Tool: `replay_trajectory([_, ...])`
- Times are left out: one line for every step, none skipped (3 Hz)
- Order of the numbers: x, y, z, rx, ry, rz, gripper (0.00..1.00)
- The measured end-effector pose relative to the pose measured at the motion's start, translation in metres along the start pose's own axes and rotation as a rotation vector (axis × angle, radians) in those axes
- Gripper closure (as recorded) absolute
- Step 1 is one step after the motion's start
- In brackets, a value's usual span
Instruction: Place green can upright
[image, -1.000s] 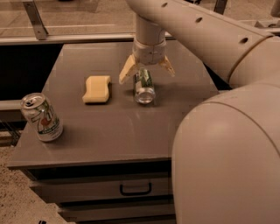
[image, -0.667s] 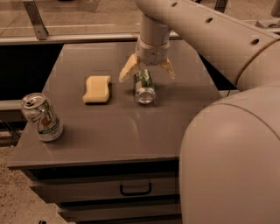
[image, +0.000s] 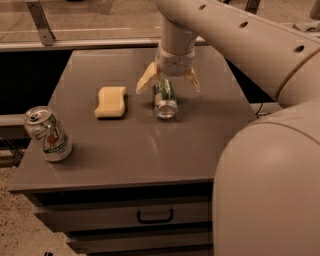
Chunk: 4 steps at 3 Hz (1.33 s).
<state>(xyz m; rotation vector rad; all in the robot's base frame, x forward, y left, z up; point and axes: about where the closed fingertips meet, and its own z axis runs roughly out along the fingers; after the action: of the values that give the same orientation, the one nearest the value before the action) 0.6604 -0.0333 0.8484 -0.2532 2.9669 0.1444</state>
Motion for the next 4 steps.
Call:
replay_trajectory([0.0008,-0.0001,0.001,0.007,0.0,0.007,0.0])
replay_trajectory([0.001,0.0005,0.003,0.016,0.006,0.008,0.0])
replay_trajectory([0.0011,0.0004,0.0081,0.037,0.015,0.009,0.0])
replay_trajectory([0.0013,-0.0003,0.0103,0.046,0.017,0.01,0.0])
